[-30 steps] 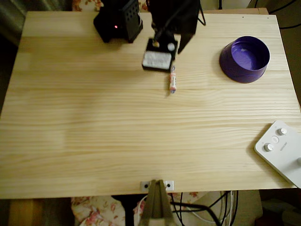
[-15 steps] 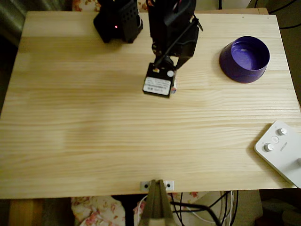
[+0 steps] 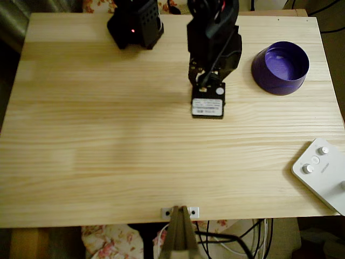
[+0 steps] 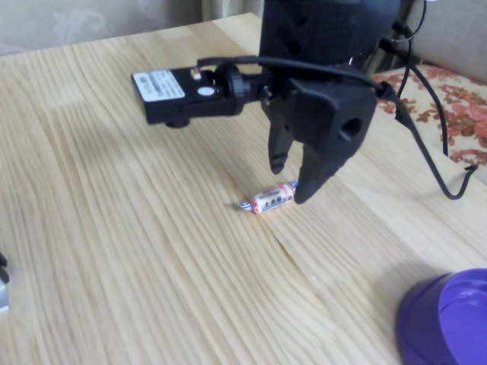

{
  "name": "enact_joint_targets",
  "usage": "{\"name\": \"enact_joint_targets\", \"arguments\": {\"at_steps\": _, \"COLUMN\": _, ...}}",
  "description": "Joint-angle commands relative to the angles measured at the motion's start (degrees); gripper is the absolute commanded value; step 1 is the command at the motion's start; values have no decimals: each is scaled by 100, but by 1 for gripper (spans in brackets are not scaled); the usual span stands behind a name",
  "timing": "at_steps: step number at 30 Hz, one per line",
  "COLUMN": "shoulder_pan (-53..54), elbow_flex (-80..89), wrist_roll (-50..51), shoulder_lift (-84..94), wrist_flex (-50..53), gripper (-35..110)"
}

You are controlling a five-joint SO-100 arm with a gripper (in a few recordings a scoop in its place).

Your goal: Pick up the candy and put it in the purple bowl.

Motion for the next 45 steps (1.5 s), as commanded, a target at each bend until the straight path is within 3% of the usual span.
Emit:
{"name": "enact_joint_targets", "arguments": {"at_steps": 1, "shoulder_pan": -70, "elbow_flex": -387, "wrist_roll": 62, "shoulder_lift": 70, "wrist_flex": -53, "gripper": 21}}
{"name": "enact_joint_targets", "arguments": {"at_steps": 37, "shoulder_pan": 185, "elbow_flex": 202, "wrist_roll": -9, "shoulder_lift": -817, "wrist_flex": -598, "gripper": 18}}
{"name": "enact_joint_targets", "arguments": {"at_steps": 45, "shoulder_pan": 211, "elbow_flex": 211, "wrist_roll": -501, "shoulder_lift": -826, "wrist_flex": -712, "gripper": 1}}
